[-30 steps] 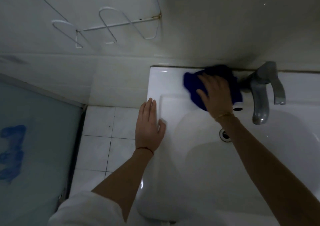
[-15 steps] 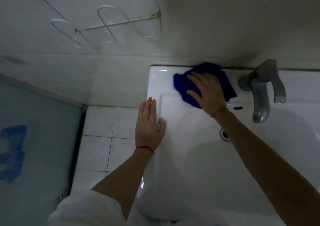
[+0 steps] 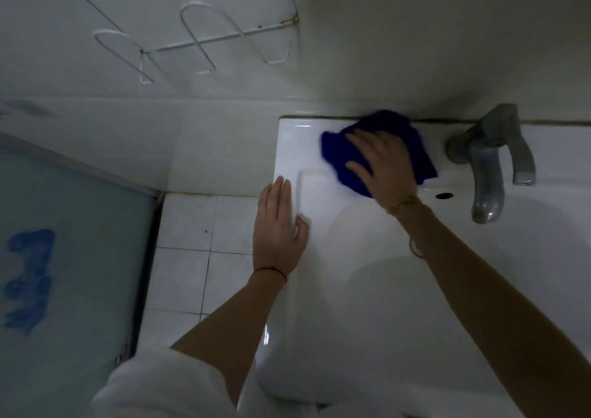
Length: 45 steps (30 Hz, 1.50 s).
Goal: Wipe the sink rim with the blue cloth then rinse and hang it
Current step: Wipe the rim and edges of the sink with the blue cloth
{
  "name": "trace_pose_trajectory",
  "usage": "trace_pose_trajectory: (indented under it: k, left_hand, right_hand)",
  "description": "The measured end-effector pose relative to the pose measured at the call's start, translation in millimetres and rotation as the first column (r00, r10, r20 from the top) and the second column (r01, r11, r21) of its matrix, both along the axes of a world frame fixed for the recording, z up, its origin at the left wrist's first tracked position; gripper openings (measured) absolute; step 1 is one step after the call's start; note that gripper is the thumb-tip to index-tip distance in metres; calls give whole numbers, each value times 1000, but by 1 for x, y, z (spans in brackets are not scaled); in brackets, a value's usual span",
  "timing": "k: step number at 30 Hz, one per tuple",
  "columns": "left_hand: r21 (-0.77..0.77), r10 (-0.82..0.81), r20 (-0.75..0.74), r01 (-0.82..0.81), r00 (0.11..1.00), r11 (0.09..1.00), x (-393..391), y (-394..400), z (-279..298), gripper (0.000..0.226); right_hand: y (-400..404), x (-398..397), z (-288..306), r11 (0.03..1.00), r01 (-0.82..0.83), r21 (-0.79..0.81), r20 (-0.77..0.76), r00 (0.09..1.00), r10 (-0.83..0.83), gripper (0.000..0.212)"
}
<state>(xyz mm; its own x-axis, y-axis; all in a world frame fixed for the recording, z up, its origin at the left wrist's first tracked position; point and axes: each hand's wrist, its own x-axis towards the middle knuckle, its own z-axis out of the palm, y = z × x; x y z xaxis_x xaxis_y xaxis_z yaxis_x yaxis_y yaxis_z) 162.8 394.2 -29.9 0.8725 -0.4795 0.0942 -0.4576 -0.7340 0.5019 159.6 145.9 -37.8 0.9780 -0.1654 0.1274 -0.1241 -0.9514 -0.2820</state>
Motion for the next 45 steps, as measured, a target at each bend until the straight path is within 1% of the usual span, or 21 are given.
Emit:
trace_pose_trajectory:
  k: [1, 3, 4, 5, 6, 7, 9, 10, 12, 15, 18, 21, 25, 28, 33, 37, 40, 42, 45]
  left_hand:
    - [-1, 1, -2, -1, 1000, 1000, 0, 0, 0, 63]
    - [-4, 2, -9, -2, 1000, 1000, 0, 0, -1, 64]
    - [-3, 5, -12, -5, 1000, 1000, 0, 0, -1, 64]
    - [2, 6, -14, -6, 1000, 1000, 0, -1, -1, 64]
    - [9, 5, -15, -5, 1000, 1000, 0, -1, -2, 64]
    - [14, 1, -14, -1, 1000, 1000, 0, -1, -2, 64]
    - [17, -1, -13, 1, 1000, 1000, 0, 0, -3, 63]
    - [18, 4, -17, -4, 1000, 1000, 0, -1, -3, 63]
    - [9, 7, -30, -6, 1000, 1000, -1, 0, -3, 62]
    - [0, 0, -38, 0, 999, 1000, -2, 2, -1, 59]
    - [-9, -11, -47, 11, 999, 1000, -4, 6, 2, 57]
    - [-32, 3, -52, -4, 999, 999, -14, 11, 5, 57]
    - [20, -90, -30, 91, 995, 996, -42, 35, 2, 56]
    - [58, -143, -21, 144, 989, 988, -55, 58, 0, 55]
    - [84, -188, -51, 192, 981, 978, -65, 79, 2, 53]
    - [80, -185, -48, 188, 982, 979, -77, 83, 4, 52]
    - [87, -191, -37, 194, 981, 977, -87, 88, 6, 53]
    - [106, -190, -26, 192, 981, 976, -94, 92, 6, 53]
    - [132, -200, -6, 199, 980, 971, -106, 96, 7, 54]
  right_hand:
    - [-10, -9, -2, 993, 118, -3, 41, 992, -118, 47]
    - [-9, -18, -6, 942, 336, -1, 114, 936, -334, 45]
    - [-1, -15, -7, 915, 405, -1, 135, 906, -401, 45]
    - [8, -8, -4, 904, 428, 1, 136, 895, -424, 44]
    - [18, -1, -1, 917, 398, 7, 111, 911, -396, 44]
    - [28, 5, 2, 947, 319, 17, 72, 945, -320, 45]
    - [47, 8, 3, 993, 116, 36, 33, 993, -117, 46]
    - [54, 5, 1, 998, 42, 44, 33, 999, -43, 45]
    - [61, -8, -3, 999, -24, 28, 39, 999, 23, 44]
    - [70, -35, -11, 999, -44, -2, 19, 999, 44, 42]
    - [88, -48, -14, 995, -6, 95, -91, 996, 15, 40]
    - [98, -38, -11, 989, 59, 136, -168, 985, -36, 43]
    - [108, -42, -10, 986, 83, 144, -186, 981, -55, 42]
    - [125, -68, -9, 984, 8, 176, -195, 980, 27, 43]
    - [151, -137, -6, 956, -100, 275, -266, 948, 176, 46]
    - [166, -183, 2, 935, -211, 287, -317, 900, 300, 43]
    - [169, -208, 8, 923, -302, 238, -321, 872, 368, 40]
    - [167, -221, 11, 922, -306, 239, -329, 867, 373, 39]
    - [162, -240, 17, 939, -225, 259, -330, 893, 305, 38]
